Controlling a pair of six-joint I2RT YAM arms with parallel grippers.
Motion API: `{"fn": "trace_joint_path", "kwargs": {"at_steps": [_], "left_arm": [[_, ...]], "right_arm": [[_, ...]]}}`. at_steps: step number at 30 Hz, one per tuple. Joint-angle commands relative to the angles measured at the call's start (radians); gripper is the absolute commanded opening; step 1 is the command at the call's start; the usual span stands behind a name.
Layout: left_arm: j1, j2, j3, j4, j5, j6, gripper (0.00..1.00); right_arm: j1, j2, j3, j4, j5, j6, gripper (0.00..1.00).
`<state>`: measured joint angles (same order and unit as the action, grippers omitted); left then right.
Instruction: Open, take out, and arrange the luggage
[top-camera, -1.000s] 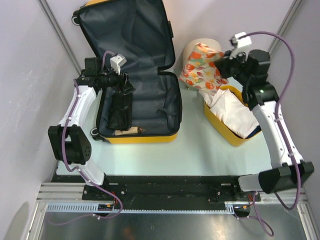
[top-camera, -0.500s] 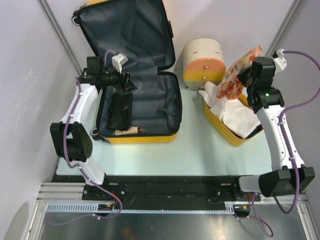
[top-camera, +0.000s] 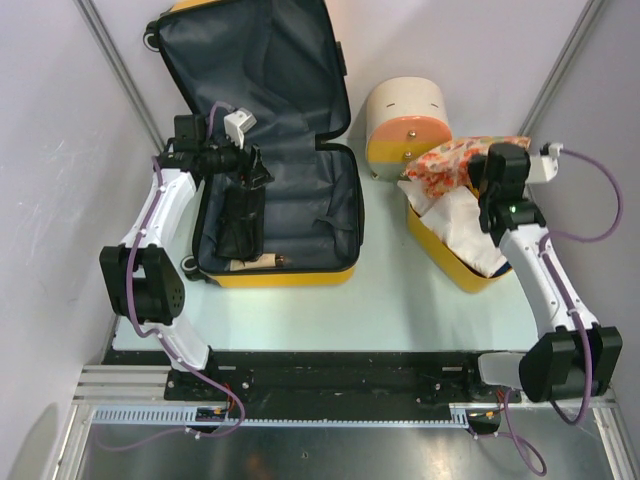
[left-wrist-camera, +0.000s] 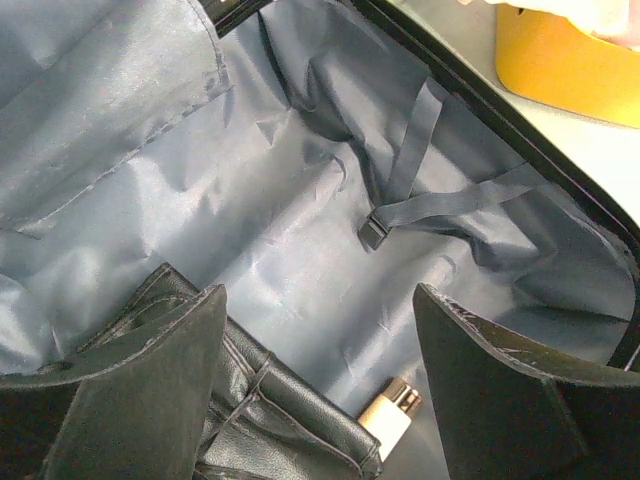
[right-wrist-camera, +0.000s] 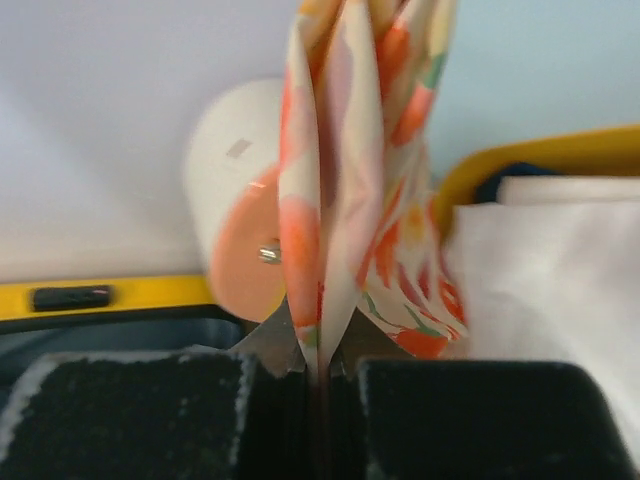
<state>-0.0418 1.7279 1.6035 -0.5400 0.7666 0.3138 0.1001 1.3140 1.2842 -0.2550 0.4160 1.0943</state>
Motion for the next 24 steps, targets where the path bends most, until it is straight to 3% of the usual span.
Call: {"fn": "trace_joint_path", "kwargs": {"at_steps": [1, 4, 8, 11, 12, 14, 15, 18, 19, 24], "left_arm": [[-0.006, -0.05, -0.016, 0.011, 0.003, -0.004, 0.8], [-0.006, -0.048, -0.025, 0.006, -0.006, 0.004, 0.81], [-0.007, -0.053, -0.036, -0.015, -0.05, 0.047, 0.84], [-0.024, -0.057, -0.062, -0.058, -0.179, 0.094, 0.88], [-0.038, -0.059, -0.074, -0.067, -0.279, 0.12, 0.89], [-0.053, -0.064, -0.118, -0.093, -0.375, 0.134, 0.89], [-0.058, -0.062, -0.135, -0.101, -0.438, 0.122, 0.89], [-0.058, -0.048, -0.191, -0.143, -0.51, 0.064, 0.9], [-0.058, -0.045, -0.218, -0.153, -0.544, 0.047, 0.9], [-0.07, 0.004, -0.274, -0.163, -0.576, -0.093, 0.96]], "right_arm": [[-0.034, -0.159, -0.294, 0.149, 0.024, -0.071, 0.0], [-0.089, -0.229, -0.449, 0.084, 0.052, -0.062, 0.0], [-0.174, -0.271, -0.514, 0.045, 0.073, -0.097, 0.0], [-0.207, -0.275, -0.511, 0.052, 0.052, -0.145, 0.24], [-0.214, -0.279, -0.507, 0.062, 0.041, -0.198, 0.42], [-0.217, -0.283, -0.477, 0.06, 0.012, -0.281, 0.6], [-0.218, -0.286, -0.465, 0.056, 0.014, -0.316, 0.77], [-0.22, -0.305, -0.425, 0.075, 0.012, -0.46, 0.94], [-0.22, -0.308, -0.416, 0.094, 0.0, -0.594, 0.99], [-0.215, -0.332, -0.341, 0.134, -0.083, -0.867, 1.0]]}}
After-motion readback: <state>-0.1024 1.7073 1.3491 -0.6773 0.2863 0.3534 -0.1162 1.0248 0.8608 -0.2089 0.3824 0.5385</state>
